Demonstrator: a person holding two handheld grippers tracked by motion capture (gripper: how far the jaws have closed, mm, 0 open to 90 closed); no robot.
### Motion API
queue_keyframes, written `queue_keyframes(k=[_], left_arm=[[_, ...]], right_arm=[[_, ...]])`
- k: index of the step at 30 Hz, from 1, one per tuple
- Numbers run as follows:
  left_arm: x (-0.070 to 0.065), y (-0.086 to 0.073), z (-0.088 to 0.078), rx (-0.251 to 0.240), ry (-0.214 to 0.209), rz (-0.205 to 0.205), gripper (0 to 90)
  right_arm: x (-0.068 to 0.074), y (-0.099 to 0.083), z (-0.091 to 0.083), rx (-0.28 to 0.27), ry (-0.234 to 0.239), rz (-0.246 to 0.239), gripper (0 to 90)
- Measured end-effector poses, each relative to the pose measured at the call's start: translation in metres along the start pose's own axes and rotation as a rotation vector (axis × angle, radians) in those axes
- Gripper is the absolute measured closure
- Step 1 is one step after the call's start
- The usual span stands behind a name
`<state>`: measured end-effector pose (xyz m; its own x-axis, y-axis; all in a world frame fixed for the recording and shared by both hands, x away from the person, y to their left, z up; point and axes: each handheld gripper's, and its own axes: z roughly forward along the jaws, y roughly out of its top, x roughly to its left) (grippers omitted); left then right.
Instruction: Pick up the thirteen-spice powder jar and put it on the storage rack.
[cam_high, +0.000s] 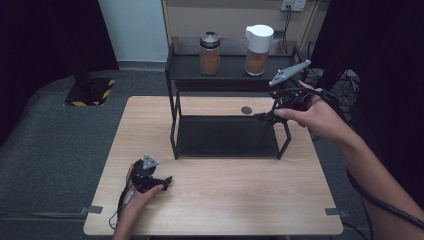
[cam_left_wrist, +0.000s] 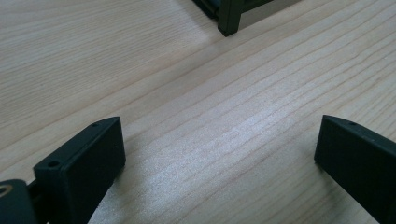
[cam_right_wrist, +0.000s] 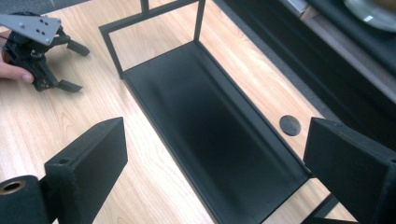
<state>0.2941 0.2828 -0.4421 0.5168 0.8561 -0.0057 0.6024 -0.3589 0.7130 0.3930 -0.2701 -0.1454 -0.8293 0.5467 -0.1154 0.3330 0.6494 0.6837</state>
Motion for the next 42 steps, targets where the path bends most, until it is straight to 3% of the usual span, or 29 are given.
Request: queue_keyframes(k=[3,16,24,42], left_arm=[[0.0,0.0,0.0,0.0,0.0,0.0,0.5],[0.0,0.0,0.0,0.0,0.0,0.0,0.5],[0.0,0.0,0.0,0.0,0.0,0.001,0.5],[0.0,0.0,0.0,0.0,0.001,0.0,0.5]], right_arm=[[-0.002,-0.003,0.003,-0.005,0.02,0.013,6.7],[0.003,-0.015,0.022,-0.006,0.023,0.025,6.7],[0.009,-0.018,0.042,0.019,0.027,0.024,6.7],[0.019,-0.034,0.063,0.05,0.023,0.013,6.7]])
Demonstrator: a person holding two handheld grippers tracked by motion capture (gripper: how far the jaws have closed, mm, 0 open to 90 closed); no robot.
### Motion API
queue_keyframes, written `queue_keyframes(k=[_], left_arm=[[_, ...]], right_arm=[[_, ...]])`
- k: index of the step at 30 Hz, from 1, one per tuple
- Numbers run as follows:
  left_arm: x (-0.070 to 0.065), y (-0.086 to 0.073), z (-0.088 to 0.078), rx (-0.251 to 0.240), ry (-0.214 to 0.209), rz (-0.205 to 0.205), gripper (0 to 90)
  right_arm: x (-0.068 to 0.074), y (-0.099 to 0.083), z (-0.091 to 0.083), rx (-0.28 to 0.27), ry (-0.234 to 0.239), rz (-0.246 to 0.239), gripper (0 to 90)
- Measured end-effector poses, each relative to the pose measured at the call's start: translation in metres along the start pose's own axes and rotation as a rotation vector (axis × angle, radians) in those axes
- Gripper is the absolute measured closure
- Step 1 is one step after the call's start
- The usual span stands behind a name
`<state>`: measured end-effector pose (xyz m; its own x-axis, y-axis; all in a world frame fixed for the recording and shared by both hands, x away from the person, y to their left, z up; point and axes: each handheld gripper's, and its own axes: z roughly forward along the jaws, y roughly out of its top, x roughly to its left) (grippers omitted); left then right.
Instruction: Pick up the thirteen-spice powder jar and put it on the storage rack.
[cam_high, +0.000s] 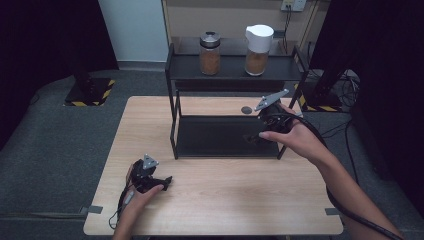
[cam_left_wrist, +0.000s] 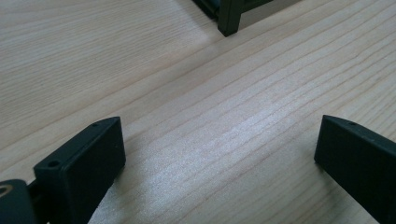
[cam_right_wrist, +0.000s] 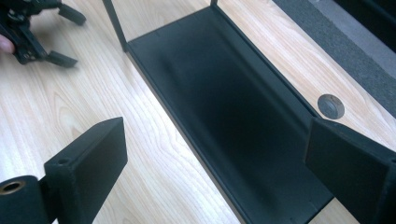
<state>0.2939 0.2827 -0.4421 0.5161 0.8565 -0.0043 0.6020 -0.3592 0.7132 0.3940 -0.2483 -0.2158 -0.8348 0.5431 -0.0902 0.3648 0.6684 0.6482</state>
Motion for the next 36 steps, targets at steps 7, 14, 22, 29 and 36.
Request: queue_keyframes(k=[7,14,22,29,36], left_arm=[[0.0,0.0,0.0,0.001,0.0,0.0,0.5],[0.0,0.0,0.0,0.0,-0.001,0.0,0.5],[0.0,0.0,0.0,0.0,-0.001,-0.001,0.5],[0.0,0.0,0.0,0.0,-0.001,0.0,0.5],[0.0,0.0,0.0,0.0,-0.001,0.0,0.5]], right_arm=[[0.002,-0.008,0.01,0.012,0.003,0.003,6.8],[0.003,-0.017,0.017,0.02,0.012,0.011,6.9],[0.007,-0.026,0.025,0.039,-0.004,0.006,6.7],[0.007,-0.037,0.034,0.052,-0.01,0.017,6.7],[0.007,-0.047,0.044,0.076,-0.008,0.031,6.9]])
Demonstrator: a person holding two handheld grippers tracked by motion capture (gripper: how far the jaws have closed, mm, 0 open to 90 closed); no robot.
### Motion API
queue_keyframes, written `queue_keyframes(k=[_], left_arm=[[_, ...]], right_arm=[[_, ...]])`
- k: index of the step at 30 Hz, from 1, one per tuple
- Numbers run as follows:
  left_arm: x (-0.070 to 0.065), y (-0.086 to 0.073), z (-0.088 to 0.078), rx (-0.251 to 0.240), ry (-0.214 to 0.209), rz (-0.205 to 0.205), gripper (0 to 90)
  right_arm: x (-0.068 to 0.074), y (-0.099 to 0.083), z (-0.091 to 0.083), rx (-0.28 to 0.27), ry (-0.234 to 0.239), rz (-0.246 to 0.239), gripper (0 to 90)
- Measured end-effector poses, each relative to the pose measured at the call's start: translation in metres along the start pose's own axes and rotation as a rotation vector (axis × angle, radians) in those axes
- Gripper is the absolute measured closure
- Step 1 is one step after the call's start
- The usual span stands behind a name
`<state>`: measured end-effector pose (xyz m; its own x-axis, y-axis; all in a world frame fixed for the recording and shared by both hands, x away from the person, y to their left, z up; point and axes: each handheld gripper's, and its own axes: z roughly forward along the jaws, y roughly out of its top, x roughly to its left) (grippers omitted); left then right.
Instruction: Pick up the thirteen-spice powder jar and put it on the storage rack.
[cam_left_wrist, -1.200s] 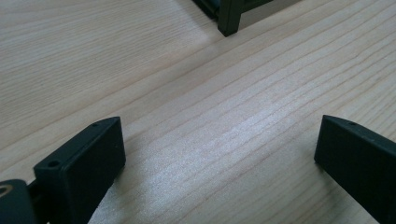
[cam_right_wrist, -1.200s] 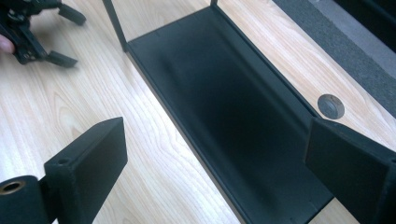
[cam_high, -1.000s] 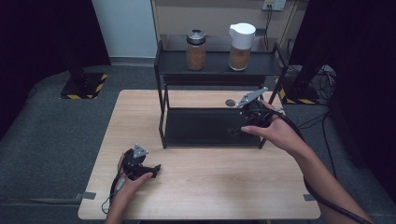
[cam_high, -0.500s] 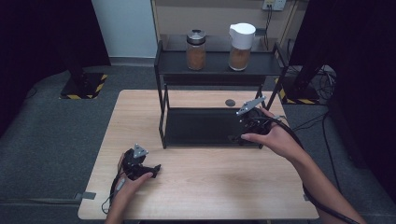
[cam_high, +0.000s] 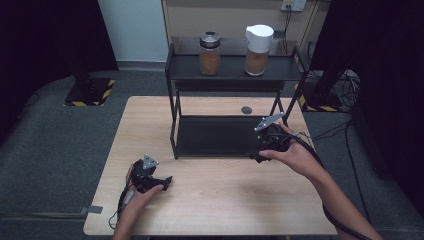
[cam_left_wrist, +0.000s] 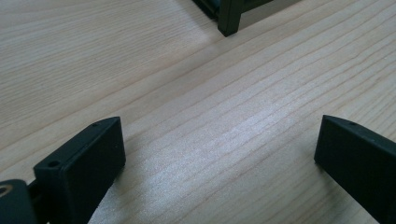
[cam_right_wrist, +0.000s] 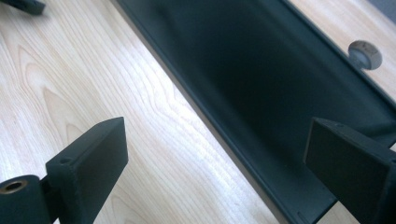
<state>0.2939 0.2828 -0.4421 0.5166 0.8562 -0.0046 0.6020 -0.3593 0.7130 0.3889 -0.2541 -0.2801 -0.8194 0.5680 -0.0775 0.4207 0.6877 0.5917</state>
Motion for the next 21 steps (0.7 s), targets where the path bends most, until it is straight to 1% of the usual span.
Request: queue_keyframes(k=[7,16,21], left_arm=[[0.0,0.0,0.0,0.0,0.0,0.0,0.5],[0.0,0.0,0.0,0.0,0.0,0.0,0.5],[0.0,0.0,0.0,0.0,0.0,0.0,0.5]], right_arm=[[0.002,-0.013,0.012,0.001,0.005,0.01,6.9],[0.003,-0.031,0.022,-0.008,0.018,0.031,6.9],[0.004,-0.039,0.03,0.005,0.023,0.04,6.8]])
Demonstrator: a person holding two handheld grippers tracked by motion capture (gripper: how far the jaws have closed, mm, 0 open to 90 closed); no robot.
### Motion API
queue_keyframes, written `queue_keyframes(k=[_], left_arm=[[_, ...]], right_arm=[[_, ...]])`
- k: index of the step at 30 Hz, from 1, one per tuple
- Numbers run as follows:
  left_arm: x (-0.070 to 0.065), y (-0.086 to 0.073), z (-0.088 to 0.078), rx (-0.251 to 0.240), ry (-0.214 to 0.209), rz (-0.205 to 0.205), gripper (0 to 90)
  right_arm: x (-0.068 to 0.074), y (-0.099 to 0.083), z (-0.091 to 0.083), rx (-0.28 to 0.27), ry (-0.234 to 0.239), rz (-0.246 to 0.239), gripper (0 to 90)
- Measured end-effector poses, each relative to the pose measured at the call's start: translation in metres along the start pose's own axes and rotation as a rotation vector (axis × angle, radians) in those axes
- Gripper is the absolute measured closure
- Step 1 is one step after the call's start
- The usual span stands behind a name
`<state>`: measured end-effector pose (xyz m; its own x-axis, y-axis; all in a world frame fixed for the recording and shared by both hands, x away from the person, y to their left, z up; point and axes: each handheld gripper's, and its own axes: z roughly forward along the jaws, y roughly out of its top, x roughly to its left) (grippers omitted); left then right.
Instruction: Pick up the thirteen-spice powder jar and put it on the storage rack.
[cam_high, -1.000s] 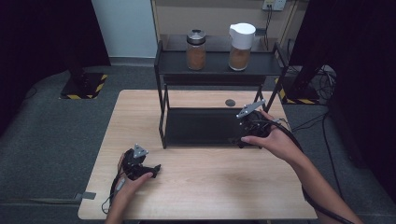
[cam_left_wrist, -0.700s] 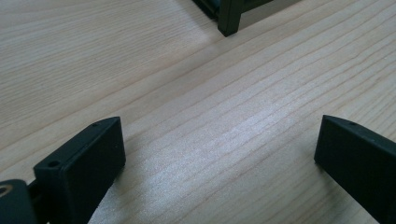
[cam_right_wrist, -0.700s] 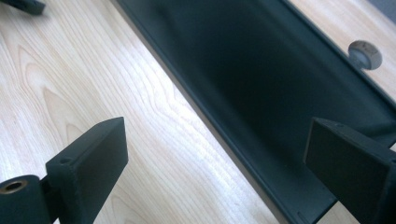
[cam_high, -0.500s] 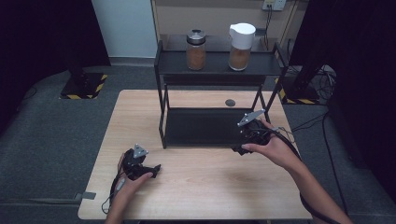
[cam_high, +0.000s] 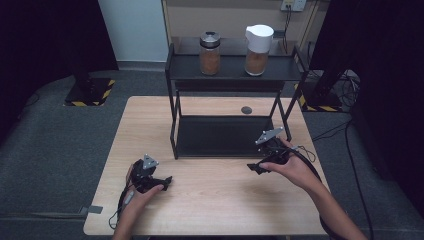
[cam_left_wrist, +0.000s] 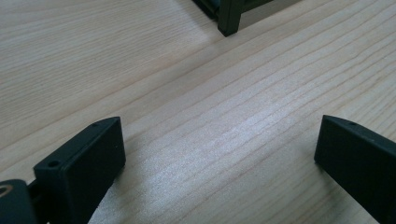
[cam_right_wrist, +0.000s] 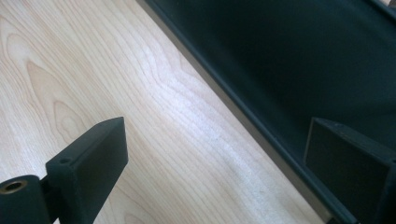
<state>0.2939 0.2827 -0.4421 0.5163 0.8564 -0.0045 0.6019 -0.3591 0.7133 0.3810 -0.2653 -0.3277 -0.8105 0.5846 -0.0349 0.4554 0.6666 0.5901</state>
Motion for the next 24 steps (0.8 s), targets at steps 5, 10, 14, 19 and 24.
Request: queue_keyframes(k=[5,10,14,19,24], left_arm=[[0.0,0.0,0.0,0.0,-0.001,0.0,0.5],[0.0,0.0,0.0,0.001,0.0,0.002,0.5],[0.0,0.0,0.0,0.001,0.0,0.0,0.5],[0.0,0.0,0.0,0.0,0.0,0.0,0.5],[0.0,0.0,0.0,0.0,0.0,0.0,0.5]], right_arm=[[0.0,-0.009,0.005,0.003,0.002,0.01,6.7],[-0.002,-0.02,0.007,-0.004,0.007,0.023,6.5],[-0.003,-0.028,0.01,-0.01,0.008,0.04,6.4],[-0.005,-0.036,0.014,-0.022,0.01,0.059,6.4],[-0.004,-0.041,0.017,-0.033,0.01,0.06,6.0]])
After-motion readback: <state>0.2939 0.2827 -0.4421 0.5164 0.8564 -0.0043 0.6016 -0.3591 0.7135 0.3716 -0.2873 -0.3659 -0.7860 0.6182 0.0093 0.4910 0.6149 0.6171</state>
